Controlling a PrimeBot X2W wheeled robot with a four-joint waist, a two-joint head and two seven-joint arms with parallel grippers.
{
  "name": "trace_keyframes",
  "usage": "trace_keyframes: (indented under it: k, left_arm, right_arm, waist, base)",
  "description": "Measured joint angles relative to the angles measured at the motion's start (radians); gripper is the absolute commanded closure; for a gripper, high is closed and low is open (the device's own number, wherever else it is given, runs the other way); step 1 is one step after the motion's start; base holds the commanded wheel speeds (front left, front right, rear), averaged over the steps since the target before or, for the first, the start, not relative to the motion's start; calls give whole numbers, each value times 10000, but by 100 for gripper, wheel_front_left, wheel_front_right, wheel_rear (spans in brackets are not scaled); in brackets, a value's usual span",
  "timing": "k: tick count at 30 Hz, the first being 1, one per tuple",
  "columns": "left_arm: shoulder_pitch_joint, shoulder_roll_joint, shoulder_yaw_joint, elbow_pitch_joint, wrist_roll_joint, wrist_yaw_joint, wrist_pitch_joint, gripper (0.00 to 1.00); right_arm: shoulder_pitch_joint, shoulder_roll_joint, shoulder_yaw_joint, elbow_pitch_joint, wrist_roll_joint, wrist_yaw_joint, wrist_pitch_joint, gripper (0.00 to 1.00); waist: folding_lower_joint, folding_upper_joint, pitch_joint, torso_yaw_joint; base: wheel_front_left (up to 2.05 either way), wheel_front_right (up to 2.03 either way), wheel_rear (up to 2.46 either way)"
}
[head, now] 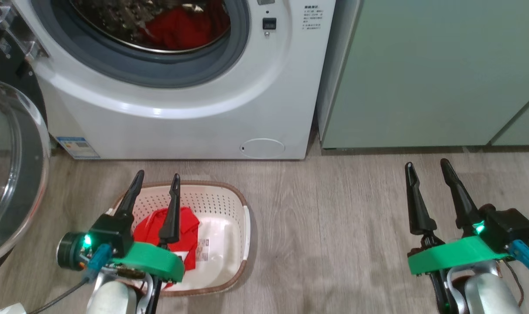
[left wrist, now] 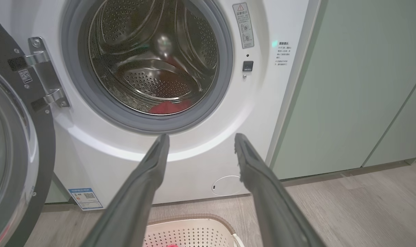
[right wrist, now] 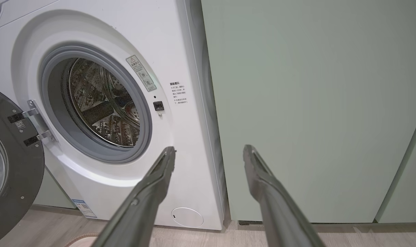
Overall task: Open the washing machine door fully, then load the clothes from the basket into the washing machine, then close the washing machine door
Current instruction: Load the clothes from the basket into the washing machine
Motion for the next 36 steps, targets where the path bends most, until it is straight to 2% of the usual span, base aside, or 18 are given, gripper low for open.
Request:
trace_keyframes:
  k: [8, 12, 19, 26, 31, 36]
  left_arm:
    - [-63, -6, 8, 395, 2, -31, 0, 0]
    - [-410, 42, 31, 1208, 27, -192, 0, 0]
    - [-2047, 180, 255, 3390, 67, -309, 0, 0]
    - [-4196, 1024, 82, 6470, 727, -403, 282, 0]
    - [-5728, 1254, -54, 8180, 813, -564, 823, 0]
    - [-6580, 1795, -157, 9465, 1154, -163, 1555, 0]
  right_arm:
    - [-30, 0, 8, -113, -4, 0, 0, 0]
    - [-265, 2, 15, -311, -52, 0, 0, 0]
    - [-1036, 0, 6, -548, -263, 0, 0, 0]
    - [-1778, 0, 81, -836, -282, 0, 0, 0]
    - [-2080, -2, 263, -880, -130, 0, 0, 0]
    - [-2104, 0, 405, -917, 186, 0, 0, 0]
  waist:
    - [0, 0, 634, -55]
    - [0, 0, 1351, -117]
    - [1, 0, 3017, -216]
    - [2, 0, 4678, -501]
    - [3, 0, 5647, -902]
    - [3, 0, 6312, -1461]
  base:
    - [0, 0, 0]
    - [0, 0, 0]
    - [0, 0, 0]
    - [0, 0, 0]
    - [0, 0, 0]
    - [0, 0, 0]
